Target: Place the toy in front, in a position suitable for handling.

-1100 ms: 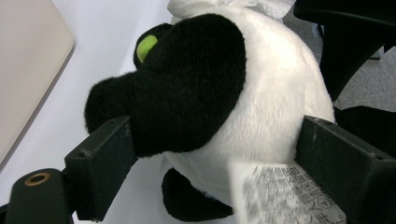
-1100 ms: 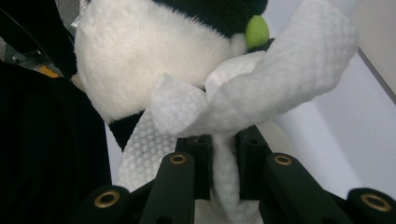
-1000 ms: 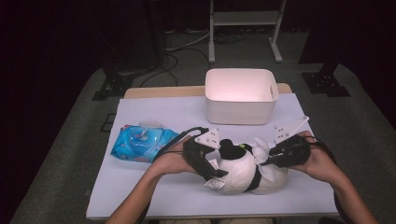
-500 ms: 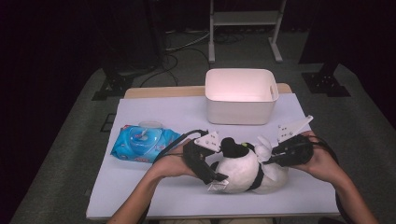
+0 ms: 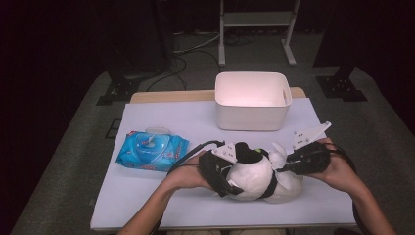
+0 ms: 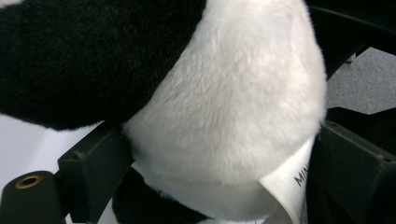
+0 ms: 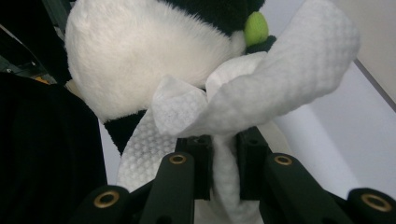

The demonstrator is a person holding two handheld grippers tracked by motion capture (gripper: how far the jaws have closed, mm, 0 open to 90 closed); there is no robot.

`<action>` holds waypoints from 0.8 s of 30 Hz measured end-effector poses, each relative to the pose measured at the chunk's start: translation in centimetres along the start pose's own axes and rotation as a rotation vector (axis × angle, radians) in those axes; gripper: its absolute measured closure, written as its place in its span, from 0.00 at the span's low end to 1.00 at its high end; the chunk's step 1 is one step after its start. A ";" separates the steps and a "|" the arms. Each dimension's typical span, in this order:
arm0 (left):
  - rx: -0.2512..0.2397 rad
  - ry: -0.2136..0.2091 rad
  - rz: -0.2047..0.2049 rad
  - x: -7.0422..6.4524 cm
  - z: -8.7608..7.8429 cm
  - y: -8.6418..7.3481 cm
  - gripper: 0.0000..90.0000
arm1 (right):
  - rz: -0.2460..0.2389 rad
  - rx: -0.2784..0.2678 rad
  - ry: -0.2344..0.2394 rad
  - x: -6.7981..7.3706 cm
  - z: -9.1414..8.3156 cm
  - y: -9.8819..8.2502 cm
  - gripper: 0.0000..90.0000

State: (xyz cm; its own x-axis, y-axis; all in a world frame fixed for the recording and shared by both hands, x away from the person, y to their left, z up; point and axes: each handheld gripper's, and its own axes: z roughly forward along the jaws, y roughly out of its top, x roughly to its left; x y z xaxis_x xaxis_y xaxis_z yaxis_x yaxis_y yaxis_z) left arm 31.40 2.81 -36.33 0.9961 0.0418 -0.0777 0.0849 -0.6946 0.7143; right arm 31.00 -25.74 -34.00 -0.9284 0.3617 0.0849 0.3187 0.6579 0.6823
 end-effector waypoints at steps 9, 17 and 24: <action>-0.029 -0.001 -0.029 0.4 0.4 -0.4 0.17 | 0.008 -0.008 0.014 0.0 0.2 -0.2 0.87; -0.031 0.014 -0.009 0.4 -0.8 0.2 0.25 | 0.008 -0.053 0.058 -0.1 0.0 -0.1 0.88; -0.009 0.025 0.004 0.6 -2.9 0.9 0.27 | -0.011 -0.080 0.061 0.1 0.2 1.0 0.88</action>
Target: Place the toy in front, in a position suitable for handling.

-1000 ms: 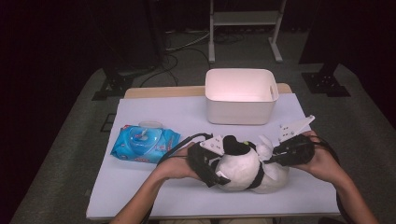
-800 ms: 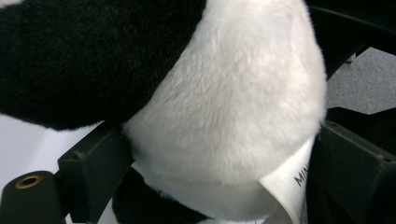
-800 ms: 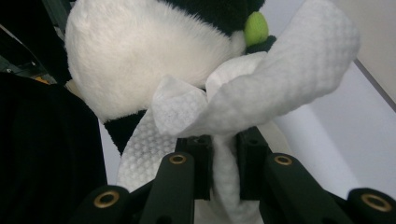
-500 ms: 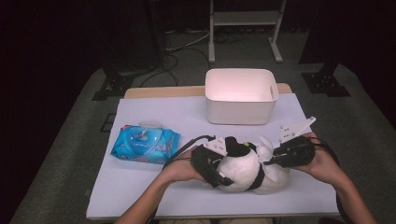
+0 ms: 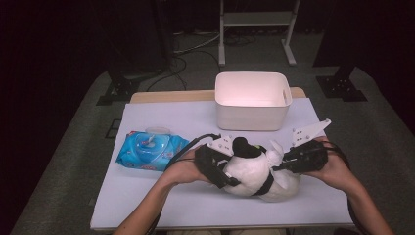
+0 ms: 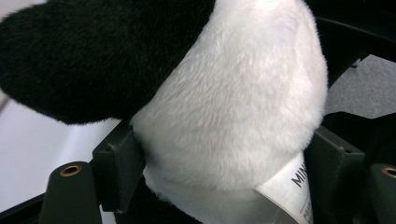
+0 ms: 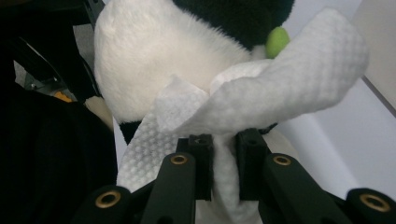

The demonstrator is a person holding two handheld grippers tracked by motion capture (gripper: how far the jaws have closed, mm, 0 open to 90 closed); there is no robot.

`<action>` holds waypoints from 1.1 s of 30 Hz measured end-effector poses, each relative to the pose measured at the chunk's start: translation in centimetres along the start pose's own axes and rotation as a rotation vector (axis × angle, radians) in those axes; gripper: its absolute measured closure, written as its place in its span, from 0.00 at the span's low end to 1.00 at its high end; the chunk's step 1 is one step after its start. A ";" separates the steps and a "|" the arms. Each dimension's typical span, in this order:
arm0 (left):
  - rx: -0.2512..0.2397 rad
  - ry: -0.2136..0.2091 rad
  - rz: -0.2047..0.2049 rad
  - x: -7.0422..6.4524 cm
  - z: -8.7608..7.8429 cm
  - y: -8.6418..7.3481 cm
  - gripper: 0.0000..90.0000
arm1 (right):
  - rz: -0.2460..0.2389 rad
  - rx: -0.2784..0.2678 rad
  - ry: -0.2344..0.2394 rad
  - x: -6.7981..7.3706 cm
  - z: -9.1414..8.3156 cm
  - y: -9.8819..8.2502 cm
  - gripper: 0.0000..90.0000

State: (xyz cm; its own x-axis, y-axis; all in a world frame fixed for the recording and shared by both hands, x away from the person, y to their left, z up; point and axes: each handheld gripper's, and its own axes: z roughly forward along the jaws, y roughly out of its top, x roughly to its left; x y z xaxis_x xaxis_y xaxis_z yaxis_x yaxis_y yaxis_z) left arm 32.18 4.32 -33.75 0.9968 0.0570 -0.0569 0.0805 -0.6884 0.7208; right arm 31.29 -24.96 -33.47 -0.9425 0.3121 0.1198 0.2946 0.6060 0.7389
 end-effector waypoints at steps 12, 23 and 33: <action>0.039 0.073 0.033 0.9 -4.6 1.3 0.27 | -0.024 -0.081 0.015 -0.3 1.7 2.7 0.89; 0.046 0.087 0.040 0.9 -5.3 1.2 0.26 | 0.007 -0.075 0.050 -0.7 4.1 2.0 0.89; 0.032 0.077 0.103 -0.5 -3.7 2.4 0.26 | -0.020 -0.090 0.029 -0.4 0.7 2.6 0.89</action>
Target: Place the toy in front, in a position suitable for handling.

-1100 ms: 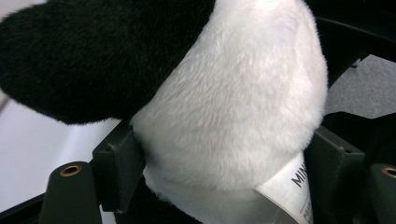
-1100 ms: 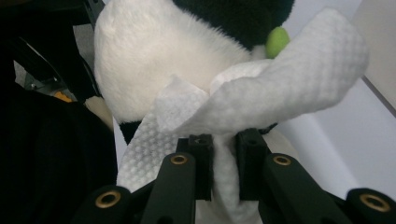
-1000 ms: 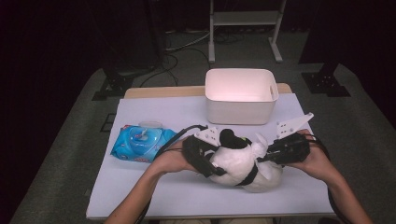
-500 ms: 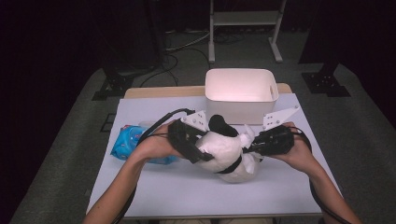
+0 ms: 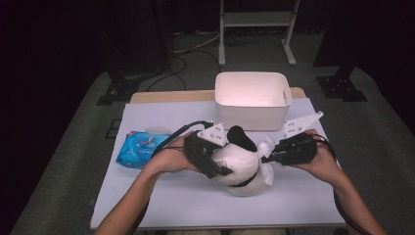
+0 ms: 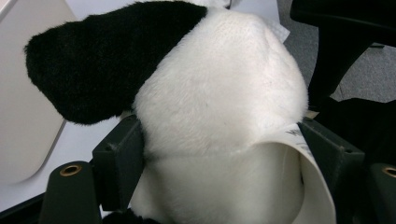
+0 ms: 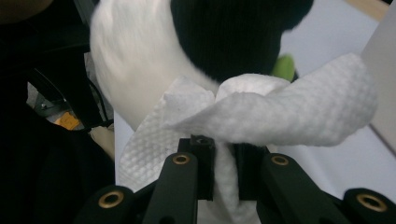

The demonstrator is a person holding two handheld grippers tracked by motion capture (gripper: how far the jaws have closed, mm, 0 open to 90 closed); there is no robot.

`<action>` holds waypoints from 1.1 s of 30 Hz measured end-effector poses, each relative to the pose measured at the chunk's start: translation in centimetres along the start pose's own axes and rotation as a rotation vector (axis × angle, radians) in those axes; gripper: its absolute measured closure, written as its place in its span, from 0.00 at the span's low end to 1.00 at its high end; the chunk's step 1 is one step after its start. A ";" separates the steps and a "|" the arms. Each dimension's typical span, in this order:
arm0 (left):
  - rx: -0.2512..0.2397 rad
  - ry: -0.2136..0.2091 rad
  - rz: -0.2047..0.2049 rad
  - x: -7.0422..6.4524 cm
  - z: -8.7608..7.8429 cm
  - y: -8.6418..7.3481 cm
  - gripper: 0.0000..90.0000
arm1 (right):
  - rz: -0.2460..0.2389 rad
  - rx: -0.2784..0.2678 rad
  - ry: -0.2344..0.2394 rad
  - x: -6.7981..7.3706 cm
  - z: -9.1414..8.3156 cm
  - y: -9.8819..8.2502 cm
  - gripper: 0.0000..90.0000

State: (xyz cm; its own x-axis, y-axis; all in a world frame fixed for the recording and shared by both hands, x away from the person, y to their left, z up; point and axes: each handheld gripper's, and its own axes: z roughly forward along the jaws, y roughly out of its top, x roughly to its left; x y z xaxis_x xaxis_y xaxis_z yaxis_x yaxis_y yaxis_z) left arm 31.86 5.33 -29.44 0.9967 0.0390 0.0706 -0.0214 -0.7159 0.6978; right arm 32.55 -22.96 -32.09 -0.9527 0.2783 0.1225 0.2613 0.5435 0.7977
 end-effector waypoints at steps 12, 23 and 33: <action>0.005 -0.005 0.039 -0.8 1.3 1.8 0.26 | -0.087 0.020 -0.025 1.0 -1.7 4.5 0.89; -0.020 0.002 0.043 -0.8 1.5 2.3 0.23 | -0.118 0.040 -0.030 1.4 -0.7 5.9 0.89; -0.049 0.010 0.051 -1.3 1.5 3.1 0.20 | -0.093 0.017 -0.040 1.5 -1.8 4.6 0.89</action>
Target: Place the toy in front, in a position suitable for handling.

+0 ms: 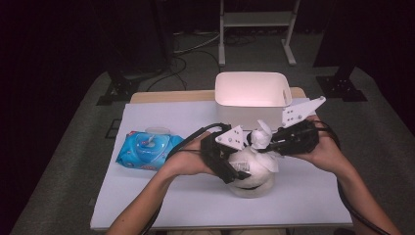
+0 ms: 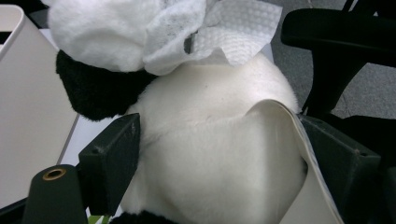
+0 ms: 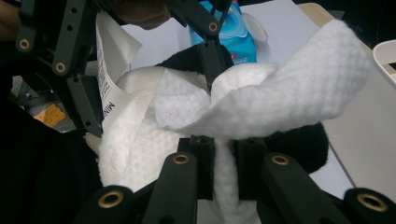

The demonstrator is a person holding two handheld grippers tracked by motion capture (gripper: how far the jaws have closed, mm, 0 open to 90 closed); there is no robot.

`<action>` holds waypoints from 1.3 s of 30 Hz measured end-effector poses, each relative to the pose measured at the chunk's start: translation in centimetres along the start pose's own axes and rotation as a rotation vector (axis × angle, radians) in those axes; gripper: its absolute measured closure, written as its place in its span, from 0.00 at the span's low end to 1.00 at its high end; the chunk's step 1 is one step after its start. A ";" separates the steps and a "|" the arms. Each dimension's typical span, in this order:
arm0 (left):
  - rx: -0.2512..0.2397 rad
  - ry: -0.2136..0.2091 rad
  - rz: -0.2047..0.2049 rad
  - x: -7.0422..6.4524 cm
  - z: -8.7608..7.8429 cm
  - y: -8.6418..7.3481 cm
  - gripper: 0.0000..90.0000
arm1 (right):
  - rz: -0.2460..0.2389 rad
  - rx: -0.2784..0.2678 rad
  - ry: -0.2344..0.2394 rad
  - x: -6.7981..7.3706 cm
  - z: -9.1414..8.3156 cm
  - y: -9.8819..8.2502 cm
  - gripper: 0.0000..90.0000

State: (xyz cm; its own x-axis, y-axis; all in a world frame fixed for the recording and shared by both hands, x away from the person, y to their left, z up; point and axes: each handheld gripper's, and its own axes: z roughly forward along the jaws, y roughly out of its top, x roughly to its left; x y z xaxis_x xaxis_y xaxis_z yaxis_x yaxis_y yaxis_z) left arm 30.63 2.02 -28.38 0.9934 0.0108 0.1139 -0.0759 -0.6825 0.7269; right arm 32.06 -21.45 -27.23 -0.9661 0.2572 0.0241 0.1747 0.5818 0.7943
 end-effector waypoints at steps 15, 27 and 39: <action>-0.004 -0.061 0.012 -0.2 0.8 0.1 0.28 | 0.013 0.026 -0.035 0.3 -1.8 -1.1 0.89; -0.014 -0.031 0.007 0.5 0.5 0.0 0.29 | 0.052 0.029 -0.077 -1.7 -2.2 -0.8 0.89; 0.000 -0.006 -0.009 1.4 0.0 0.0 0.30 | 0.070 0.056 -0.082 -1.5 -2.6 -1.6 0.89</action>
State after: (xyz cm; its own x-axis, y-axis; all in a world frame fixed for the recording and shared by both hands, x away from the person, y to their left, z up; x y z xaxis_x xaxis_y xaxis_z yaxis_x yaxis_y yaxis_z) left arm 32.06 2.04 -28.17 0.9946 0.0130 0.1034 -0.0667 -0.6824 0.7279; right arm 32.72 -24.82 -26.97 -0.9328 0.3593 0.0269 0.2536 0.6018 0.7573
